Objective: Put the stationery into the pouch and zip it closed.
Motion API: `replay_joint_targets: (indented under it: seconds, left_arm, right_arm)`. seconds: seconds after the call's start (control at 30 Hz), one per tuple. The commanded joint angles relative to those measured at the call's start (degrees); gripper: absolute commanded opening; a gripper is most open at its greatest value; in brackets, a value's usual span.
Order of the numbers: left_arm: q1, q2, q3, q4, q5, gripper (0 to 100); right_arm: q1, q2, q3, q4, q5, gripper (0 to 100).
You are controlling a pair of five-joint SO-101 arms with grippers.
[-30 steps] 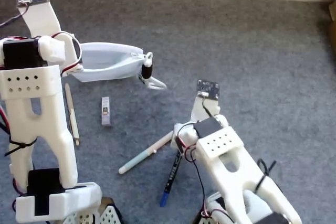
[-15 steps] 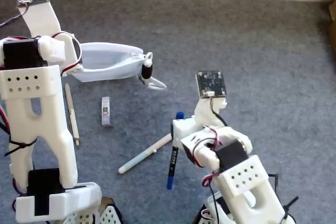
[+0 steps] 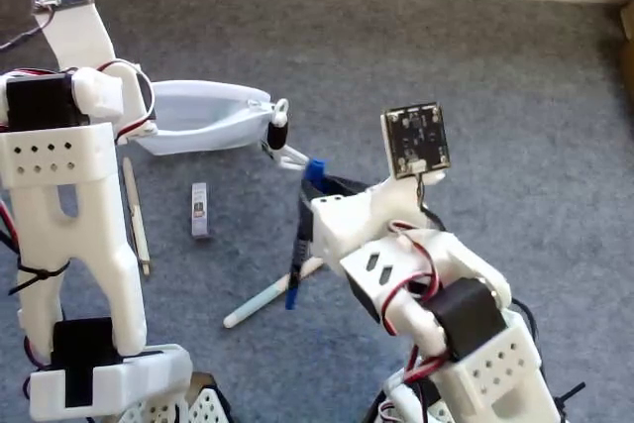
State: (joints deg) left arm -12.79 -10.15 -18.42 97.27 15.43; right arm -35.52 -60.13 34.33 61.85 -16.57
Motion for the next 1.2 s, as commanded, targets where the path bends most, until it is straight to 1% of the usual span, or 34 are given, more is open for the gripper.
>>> replay_joint_targets:
  seconds: [0.0,0.2,0.37,0.53,0.87,1.17]
  left_arm:
    - [0.0,-0.6,-0.7,-1.3,0.4,1]
    - [0.0,-0.6,-0.6,-1.3,0.4,1]
    - [0.1,-0.5,-0.6,-1.3,0.4,1]
    - [0.1,-0.5,-0.6,-1.3,0.5,1]
    - [0.0,-0.5,-0.6,-1.3,0.5,1]
    - [0.0,-0.4,-0.5,-1.3,0.5,1]
  right_arm:
    - [-2.3,-1.5,-5.9,-7.3,0.9,0.5]
    - [-2.4,-1.4,-5.8,-21.5,7.0,0.5]
    - [-2.6,0.0,-5.9,-27.0,9.3,0.5]
    - [-4.9,5.1,-6.5,-27.8,9.4,0.5]
    - [-5.1,13.1,-8.5,-41.8,9.4,0.5]
    - [-5.1,14.0,-8.1,-50.0,9.4,0.5]
